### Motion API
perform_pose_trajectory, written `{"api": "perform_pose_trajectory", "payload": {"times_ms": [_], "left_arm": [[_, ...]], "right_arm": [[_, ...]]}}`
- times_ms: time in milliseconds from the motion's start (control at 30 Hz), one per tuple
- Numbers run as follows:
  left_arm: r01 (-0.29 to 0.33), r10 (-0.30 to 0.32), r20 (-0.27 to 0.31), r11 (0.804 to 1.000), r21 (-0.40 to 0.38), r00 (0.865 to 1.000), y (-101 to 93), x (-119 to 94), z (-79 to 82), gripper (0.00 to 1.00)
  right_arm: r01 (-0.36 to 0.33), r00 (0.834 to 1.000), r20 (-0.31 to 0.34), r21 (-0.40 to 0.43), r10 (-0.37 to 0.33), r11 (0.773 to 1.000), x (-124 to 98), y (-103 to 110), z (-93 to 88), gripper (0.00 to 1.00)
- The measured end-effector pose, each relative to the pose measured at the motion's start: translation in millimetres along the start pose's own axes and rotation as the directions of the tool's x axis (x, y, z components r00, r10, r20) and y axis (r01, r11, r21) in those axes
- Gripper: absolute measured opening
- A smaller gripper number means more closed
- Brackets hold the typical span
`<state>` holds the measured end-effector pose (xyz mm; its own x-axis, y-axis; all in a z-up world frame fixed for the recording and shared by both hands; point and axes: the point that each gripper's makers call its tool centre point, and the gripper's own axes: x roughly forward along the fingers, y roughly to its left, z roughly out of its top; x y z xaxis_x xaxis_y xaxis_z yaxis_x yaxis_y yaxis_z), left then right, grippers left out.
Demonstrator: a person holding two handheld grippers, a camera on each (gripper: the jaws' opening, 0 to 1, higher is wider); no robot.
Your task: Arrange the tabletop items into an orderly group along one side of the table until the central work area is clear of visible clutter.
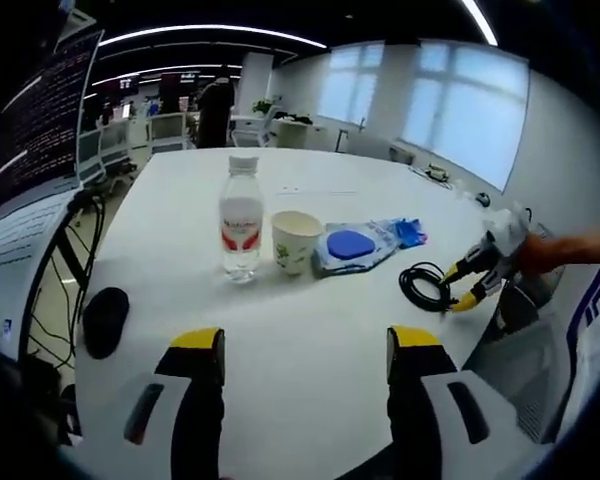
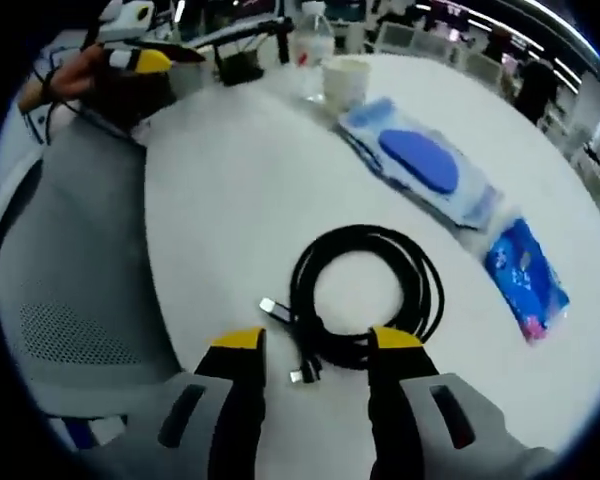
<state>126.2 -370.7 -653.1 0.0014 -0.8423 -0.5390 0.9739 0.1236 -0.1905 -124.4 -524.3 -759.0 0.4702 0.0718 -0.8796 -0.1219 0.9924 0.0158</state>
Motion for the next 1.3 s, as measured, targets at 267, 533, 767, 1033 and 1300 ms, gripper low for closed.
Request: {"api": "perform_pose_trajectory", "payload": {"times_ms": [267, 533, 767, 1033, 1300], "left_arm": [[-0.003, 0.003, 0.010, 1.000, -0.005, 1.000, -0.2, -2.3, 2.3, 0.68], [-0.014, 0.014, 0.001, 1.000, -0.011, 1.000, 6.6, -5.9, -1.9, 0.67], [-0.015, 0.015, 0.004, 1.000, -0.020, 1.000, 6.6, -6.5, -1.9, 0.67], [-0.010, 0.010, 0.008, 1.000, -0.025, 1.000, 6.1, -5.4, 0.4, 0.66], [-0.017, 0.017, 0.010, 0.999, -0.036, 1.000, 8.5, -7.2, -0.2, 0.66]], "right_arm": [[-0.070, 0.994, -0.088, -0.129, 0.058, 0.989, 13.5, 9.4, -3.1, 0.26], [-0.054, 0.997, -0.062, -0.161, 0.044, 0.986, 17.6, 10.3, -0.5, 0.11], [-0.044, 0.998, -0.051, -0.166, 0.036, 0.985, 15.8, 9.4, 0.3, 0.10], [0.013, 1.000, -0.013, -0.093, -0.014, 0.996, 7.1, -11.2, 7.0, 0.09], [0.046, 0.999, 0.026, 0.008, -0.046, 0.999, -0.1, -29.9, 10.4, 0.09]]}}
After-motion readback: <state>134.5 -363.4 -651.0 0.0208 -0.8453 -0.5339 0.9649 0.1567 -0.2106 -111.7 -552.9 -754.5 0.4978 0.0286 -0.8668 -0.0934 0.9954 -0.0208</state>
